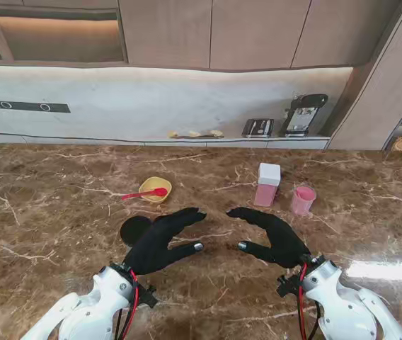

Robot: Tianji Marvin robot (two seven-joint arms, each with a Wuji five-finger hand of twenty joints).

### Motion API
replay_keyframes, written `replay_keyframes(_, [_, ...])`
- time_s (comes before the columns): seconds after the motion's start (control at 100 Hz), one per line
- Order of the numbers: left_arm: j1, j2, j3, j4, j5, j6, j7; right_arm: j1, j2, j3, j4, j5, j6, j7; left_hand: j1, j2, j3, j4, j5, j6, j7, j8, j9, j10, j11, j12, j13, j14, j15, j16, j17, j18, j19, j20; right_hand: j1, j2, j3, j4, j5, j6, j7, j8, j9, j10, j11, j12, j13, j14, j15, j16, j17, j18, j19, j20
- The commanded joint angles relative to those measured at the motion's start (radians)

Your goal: Measure grain into the airtight container

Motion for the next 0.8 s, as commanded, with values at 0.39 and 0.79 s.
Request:
replay_keyframes(0.39, [-0.012,0.015,-0.036,-0.013,0.030,-0.011,-0.057,-0.019,-0.004,0.011,0.006,-0.011,-0.004,-0.005,-0.026,-0.007,0.002,0.030,0.006,-0.004,-0.005,-0.009,0.004,-0.009,-0.006,-0.005,-0.010,-0.023,-0.016,-0.010,-0.012,-0.045,0.006,0.002,-0.033,0.006,0.013,-0.024,0.013,-0.016,0.010,-0.004,0.003,-0.014,-0.004,-0.003,0.006,-0.029,-0.005,-0.017,0.005,-0.022,0.013,0.000])
replay_keyframes(0.79, [-0.052,0.095,-0.323,-0.153,0.092,0.037,-0.513,-0.020,-0.006,0.011,0.030,-0.020,0.001,-0.016,-0.068,-0.284,0.148,0.026,-0.097,-0.035,-0.022,-0.024,-0.113,-0.055,-0.019,-0.015,-0.116,-0.060,-0.054,-0.022,-0.021,-0.041,-0.170,-0.076,-0.031,0.008,0.013,-0.024,0.011,-0.017,0.012,-0.004,0.004,-0.013,-0.002,0.000,0.014,-0.029,-0.001,-0.013,0.015,-0.010,0.025,0.003])
